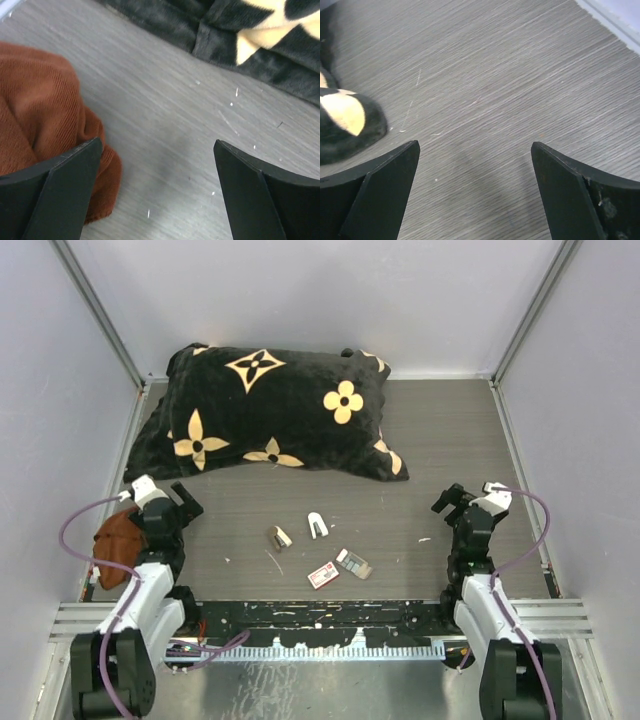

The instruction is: Load the staples into the stapler

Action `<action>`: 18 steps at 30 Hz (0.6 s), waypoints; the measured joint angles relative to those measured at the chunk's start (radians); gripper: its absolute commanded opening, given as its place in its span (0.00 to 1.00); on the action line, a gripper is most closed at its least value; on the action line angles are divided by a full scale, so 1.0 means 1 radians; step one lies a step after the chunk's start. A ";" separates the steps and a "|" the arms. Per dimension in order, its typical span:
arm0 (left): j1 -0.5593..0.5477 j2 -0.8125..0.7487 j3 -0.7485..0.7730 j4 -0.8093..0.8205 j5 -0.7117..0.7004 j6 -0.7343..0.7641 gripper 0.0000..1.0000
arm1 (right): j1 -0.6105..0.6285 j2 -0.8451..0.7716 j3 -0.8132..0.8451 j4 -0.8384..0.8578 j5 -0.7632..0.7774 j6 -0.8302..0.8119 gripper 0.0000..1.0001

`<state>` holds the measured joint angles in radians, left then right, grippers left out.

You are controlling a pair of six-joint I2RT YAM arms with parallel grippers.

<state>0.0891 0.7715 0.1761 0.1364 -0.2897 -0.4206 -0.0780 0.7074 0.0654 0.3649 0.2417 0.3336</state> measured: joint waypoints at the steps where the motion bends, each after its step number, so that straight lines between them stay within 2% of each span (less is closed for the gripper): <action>1: -0.005 0.029 -0.001 0.038 -0.006 0.009 0.97 | 0.000 0.017 -0.013 0.036 0.014 -0.018 0.99; 5: -0.033 0.196 0.021 0.186 -0.019 0.046 0.97 | 0.002 0.113 -0.048 0.199 0.037 -0.072 0.99; 9: -0.131 0.357 0.069 0.270 -0.079 0.111 0.97 | 0.005 0.210 -0.054 0.309 0.042 -0.103 0.99; 13: -0.195 0.397 0.101 0.300 -0.107 0.163 0.99 | 0.019 0.258 -0.052 0.347 0.042 -0.120 0.99; 18: -0.199 0.404 0.102 0.346 -0.128 0.174 0.99 | 0.025 0.267 -0.048 0.377 0.042 -0.129 0.99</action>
<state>-0.1097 1.1751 0.2779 0.4820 -0.4175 -0.2462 -0.0532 0.9745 0.0177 0.7422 0.2832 0.2047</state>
